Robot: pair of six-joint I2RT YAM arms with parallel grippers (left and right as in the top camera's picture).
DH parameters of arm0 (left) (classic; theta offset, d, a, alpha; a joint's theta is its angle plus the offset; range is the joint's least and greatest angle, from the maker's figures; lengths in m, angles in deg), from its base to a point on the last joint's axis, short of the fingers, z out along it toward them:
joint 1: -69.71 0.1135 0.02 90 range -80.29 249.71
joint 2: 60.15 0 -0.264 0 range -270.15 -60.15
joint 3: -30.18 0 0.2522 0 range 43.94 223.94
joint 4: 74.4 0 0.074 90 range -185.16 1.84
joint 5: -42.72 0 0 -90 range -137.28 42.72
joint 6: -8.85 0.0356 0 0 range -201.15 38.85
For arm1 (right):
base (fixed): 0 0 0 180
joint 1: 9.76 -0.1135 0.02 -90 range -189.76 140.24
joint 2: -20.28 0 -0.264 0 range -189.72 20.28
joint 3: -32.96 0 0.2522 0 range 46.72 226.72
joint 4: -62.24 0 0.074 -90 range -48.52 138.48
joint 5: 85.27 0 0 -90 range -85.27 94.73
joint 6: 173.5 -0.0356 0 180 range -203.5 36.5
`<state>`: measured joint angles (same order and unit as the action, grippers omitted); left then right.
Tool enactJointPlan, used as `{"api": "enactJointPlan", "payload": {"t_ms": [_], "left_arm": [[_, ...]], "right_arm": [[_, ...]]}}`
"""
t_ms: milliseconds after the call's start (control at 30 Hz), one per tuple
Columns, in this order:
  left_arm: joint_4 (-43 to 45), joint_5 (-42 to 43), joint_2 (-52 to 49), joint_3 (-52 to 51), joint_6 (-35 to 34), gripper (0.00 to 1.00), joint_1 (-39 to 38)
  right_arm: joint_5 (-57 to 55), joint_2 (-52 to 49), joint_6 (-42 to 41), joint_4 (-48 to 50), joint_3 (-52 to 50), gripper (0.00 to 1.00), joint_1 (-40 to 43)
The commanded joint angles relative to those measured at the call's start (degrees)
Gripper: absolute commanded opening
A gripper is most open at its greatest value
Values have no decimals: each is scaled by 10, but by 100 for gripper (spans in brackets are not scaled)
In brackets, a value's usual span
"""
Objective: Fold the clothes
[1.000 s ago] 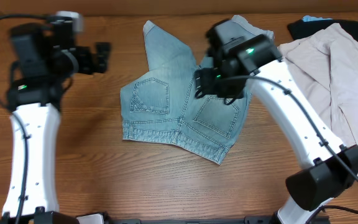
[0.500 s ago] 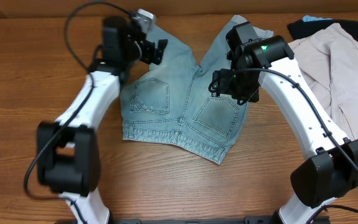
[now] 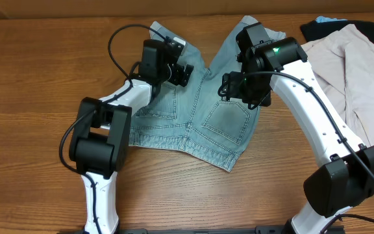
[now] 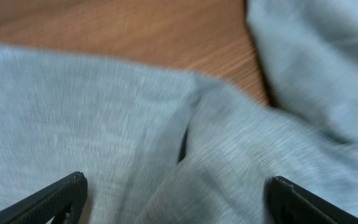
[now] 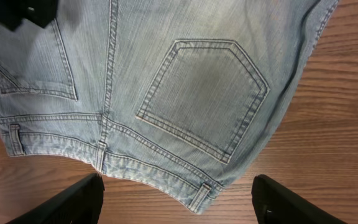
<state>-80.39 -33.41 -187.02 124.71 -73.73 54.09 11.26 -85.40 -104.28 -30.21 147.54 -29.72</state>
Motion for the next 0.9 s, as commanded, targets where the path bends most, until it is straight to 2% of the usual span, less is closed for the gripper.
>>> {"api": "enactJointPlan", "payload": {"t_ms": [0,167,267,367,533,767,867], "left_arm": [[1,-56,-19,9,-8,96,7],[-30,-67,-23,9,-8,98,30],[-79,-78,-23,12,-16,98,42],[-181,-116,-22,32,-41,97,54],[-395,-147,-22,101,-35,98,75],[-699,-211,-22,248,-32,99,92],[-796,-218,-22,313,-32,99,93]], "right_arm": [[-7,21,1,4,-4,80,-2],[-7,21,1,4,-4,80,-2],[-7,21,1,7,-4,80,-2],[-7,21,1,19,-17,80,-2],[3,21,-4,60,-70,81,-2],[56,21,-8,131,-178,81,-2],[81,21,-27,153,-215,81,-2]]}}
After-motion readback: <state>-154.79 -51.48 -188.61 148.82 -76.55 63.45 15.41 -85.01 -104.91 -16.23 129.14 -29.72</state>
